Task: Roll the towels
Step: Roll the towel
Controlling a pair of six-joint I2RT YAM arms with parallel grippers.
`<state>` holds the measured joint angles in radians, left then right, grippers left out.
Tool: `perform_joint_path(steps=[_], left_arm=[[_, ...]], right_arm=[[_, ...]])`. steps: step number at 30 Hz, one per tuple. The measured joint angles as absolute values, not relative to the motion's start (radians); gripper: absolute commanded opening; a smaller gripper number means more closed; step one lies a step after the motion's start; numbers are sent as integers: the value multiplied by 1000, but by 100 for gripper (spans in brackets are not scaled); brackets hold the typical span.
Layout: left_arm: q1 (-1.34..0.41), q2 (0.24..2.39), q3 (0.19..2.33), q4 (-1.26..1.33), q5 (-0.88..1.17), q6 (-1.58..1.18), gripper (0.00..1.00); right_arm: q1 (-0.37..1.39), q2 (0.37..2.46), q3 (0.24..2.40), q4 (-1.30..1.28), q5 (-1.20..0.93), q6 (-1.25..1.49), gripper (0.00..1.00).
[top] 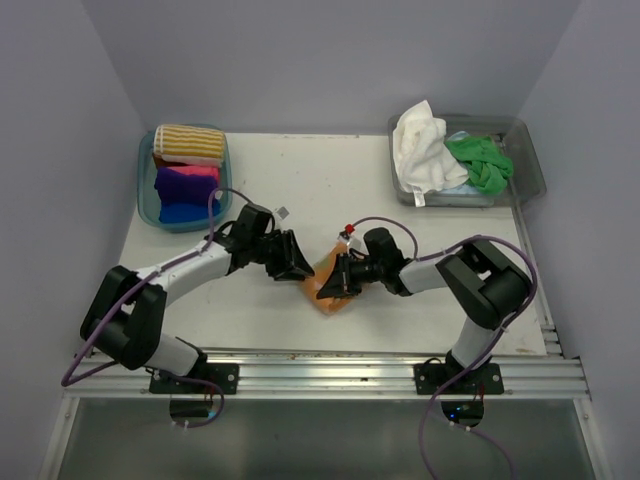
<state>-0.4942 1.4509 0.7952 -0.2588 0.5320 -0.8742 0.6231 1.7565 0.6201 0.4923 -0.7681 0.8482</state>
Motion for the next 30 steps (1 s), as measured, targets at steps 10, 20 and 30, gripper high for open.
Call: perform_joint_path(steps=[10,20,30], left_arm=[[-495,1507,859,-255,545,-844,39],[-500,1514,890,-264,512,-825,36],[-501,1388,736,-126,485,-873,19]], right_arm=[[601,1780,599,578,-806,907,0],[589,1787,593,627,-814,937,0],[588,1799,581,658,-825,954,0]])
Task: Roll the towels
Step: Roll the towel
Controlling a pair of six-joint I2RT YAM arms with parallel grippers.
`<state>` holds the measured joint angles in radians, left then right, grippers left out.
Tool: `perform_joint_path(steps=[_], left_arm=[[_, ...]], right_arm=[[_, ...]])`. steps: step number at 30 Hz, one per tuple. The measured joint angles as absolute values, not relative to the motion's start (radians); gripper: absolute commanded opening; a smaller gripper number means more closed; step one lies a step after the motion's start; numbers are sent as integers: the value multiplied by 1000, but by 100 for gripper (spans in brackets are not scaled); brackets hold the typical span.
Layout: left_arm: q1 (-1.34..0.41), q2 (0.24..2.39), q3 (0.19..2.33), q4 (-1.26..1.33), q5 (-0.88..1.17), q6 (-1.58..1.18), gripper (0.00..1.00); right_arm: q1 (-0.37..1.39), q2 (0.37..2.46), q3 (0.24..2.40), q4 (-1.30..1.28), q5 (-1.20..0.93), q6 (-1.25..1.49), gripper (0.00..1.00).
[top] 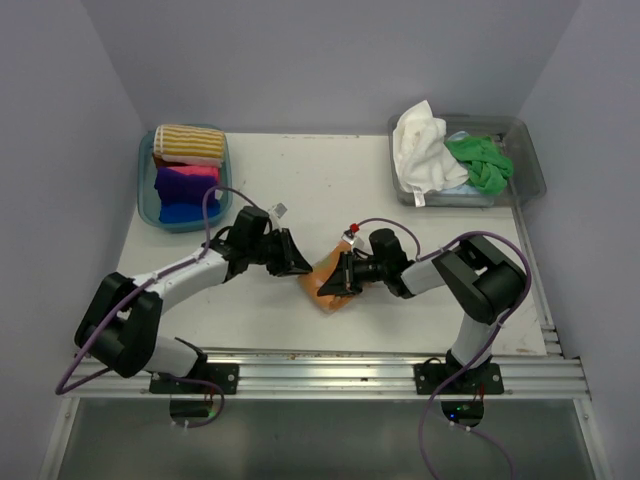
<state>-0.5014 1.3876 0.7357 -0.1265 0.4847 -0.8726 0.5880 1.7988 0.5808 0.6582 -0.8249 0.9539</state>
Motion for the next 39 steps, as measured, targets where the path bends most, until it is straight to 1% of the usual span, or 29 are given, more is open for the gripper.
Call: perform_joint_path(steps=[14,15,17,18,20,21,24,25,26,28,29,30,31,35,36,37,39], left_arm=[[-521,1626,735,51,483,-884,11],[-522,1642,735,58,483,-884,10],[-525,1673,735,71,486,-892,9],[-525,1685,735,79,492,-898,8],[-525,1704,738,94,508,-901,8],[-526,1711,740,99,512,-901,8],[-526,1733,749,112,526,-901,8],[-526,1739,752,115,530,-901,8],[-527,1745,756,115,534,-900,8],[-527,1759,767,115,543,-898,8],[-527,1765,772,115,547,-898,8],[-527,1771,776,115,551,-897,8],[-529,1775,779,115,554,-897,8],[-532,1778,782,115,555,-897,8],[-532,1778,783,114,556,-897,8],[-532,1779,784,113,556,-896,8],[-532,1779,784,112,556,-896,8]], right_arm=[[588,1799,563,682,-818,974,0],[588,1798,562,676,-810,970,2],[588,1790,559,648,-792,958,10],[588,1774,557,616,-775,945,20],[588,1723,555,535,-740,910,32],[588,1679,556,478,-711,884,43],[589,1516,562,300,-617,803,54],[590,1461,567,242,-585,775,54],[591,1409,576,185,-552,746,53],[597,1334,598,93,-491,701,45],[602,1301,612,45,-457,677,38],[612,1275,628,2,-421,653,24],[627,1259,646,-38,-382,629,18],[738,1278,747,-178,-258,547,8],[777,1301,780,-204,-226,526,2],[811,1328,812,-224,-203,505,0],[861,1377,855,-242,-170,482,0]])
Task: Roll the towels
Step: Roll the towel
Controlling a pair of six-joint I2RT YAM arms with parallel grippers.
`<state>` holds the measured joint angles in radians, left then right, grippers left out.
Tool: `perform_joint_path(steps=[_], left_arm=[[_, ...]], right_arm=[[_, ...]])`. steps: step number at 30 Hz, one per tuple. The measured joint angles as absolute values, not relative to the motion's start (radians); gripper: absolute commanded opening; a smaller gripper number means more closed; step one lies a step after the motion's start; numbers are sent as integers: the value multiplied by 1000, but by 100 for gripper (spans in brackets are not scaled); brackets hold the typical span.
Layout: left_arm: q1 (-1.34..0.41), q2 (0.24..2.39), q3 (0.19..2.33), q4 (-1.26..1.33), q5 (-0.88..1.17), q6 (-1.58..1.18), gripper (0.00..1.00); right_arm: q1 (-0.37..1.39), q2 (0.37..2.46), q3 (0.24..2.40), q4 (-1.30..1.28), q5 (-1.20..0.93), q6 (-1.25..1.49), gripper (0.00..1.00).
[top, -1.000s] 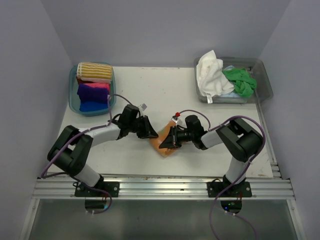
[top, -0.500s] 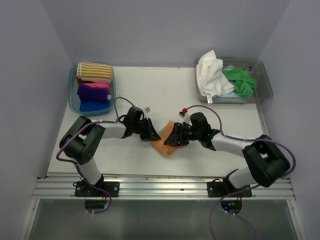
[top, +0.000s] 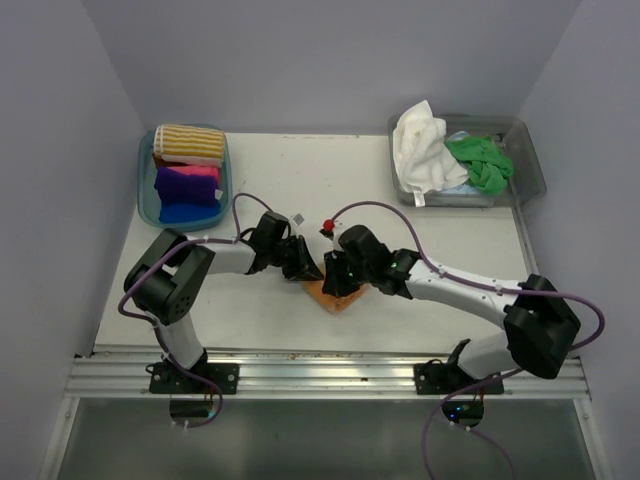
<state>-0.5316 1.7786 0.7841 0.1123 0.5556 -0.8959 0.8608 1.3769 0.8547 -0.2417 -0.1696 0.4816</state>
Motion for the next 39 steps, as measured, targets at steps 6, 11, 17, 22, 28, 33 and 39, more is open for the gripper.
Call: perform_joint_path(steps=[6,11,17,22,28,33,39], left_arm=[[-532,1779,788,107,556,-894,8],[-532,1782,793,102,560,-892,8],[-535,1784,801,88,565,-871,8],[-535,1784,801,87,565,-870,8],[-535,1784,801,87,565,-870,8],[-535,1784,801,86,565,-870,8],[-535,1784,802,85,566,-870,8]], right_arm=[[881,1475,871,-291,-49,448,0],[880,1538,834,-289,-1,451,0],[915,1499,825,-321,56,451,0],[958,1430,876,-397,149,437,2],[1042,1421,934,-406,256,408,6],[1131,1495,975,-407,327,377,31],[1208,1596,1016,-408,406,317,40]])
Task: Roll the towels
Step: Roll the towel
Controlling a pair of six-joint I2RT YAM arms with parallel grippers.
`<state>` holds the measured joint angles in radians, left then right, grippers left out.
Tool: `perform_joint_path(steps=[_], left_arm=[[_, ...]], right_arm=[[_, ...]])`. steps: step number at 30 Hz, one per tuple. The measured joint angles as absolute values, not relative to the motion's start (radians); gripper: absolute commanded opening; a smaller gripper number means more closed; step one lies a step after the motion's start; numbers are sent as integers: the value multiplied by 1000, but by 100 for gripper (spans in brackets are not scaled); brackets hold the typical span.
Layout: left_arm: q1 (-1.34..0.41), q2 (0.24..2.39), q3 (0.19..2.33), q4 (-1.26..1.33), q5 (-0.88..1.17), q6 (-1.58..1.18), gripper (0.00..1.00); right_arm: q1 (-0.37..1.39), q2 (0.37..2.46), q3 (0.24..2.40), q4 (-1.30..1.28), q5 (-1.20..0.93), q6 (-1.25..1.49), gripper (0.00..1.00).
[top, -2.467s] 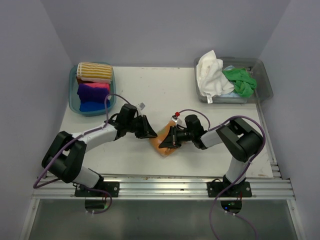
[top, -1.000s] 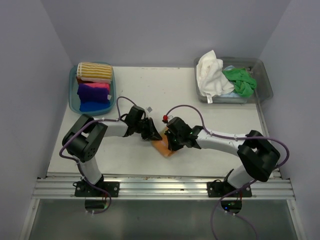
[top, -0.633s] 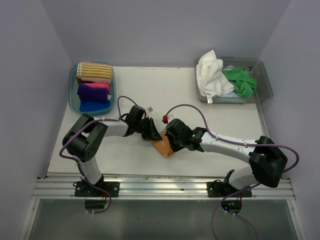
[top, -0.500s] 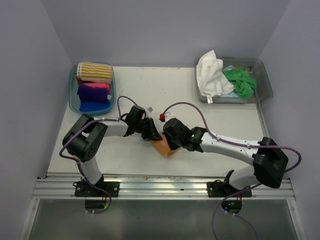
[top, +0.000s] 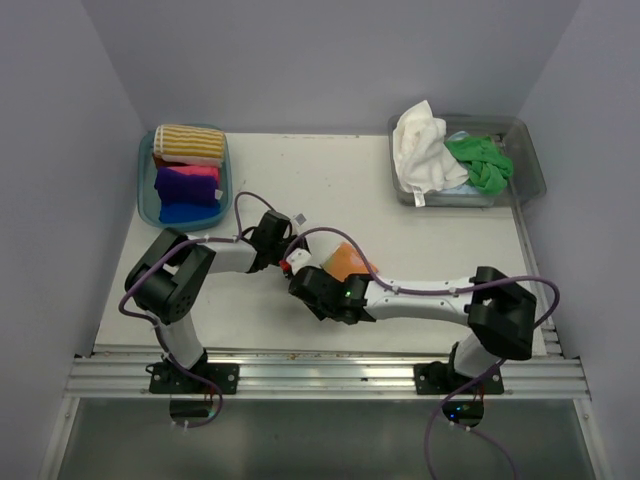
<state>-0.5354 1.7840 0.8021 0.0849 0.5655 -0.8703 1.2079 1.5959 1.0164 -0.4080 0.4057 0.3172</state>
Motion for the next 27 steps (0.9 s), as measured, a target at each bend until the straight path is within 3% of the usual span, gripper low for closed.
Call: perform_joint_path(steps=[2,12,16,27], left_arm=[[-535,1784,803,84,566,-870,8],[-535,1786,806,80,568,-870,8],[-535,1786,806,80,569,-870,8],[-535,1786,806,80,570,-870,8]], right_arm=[[1232,1630,1035,-407,445,295,45],[1329,1749,1069,-410,645,222,48],[1353,1759,1084,-421,717,211,56],[1359,1797,1093,-421,785,208,56]])
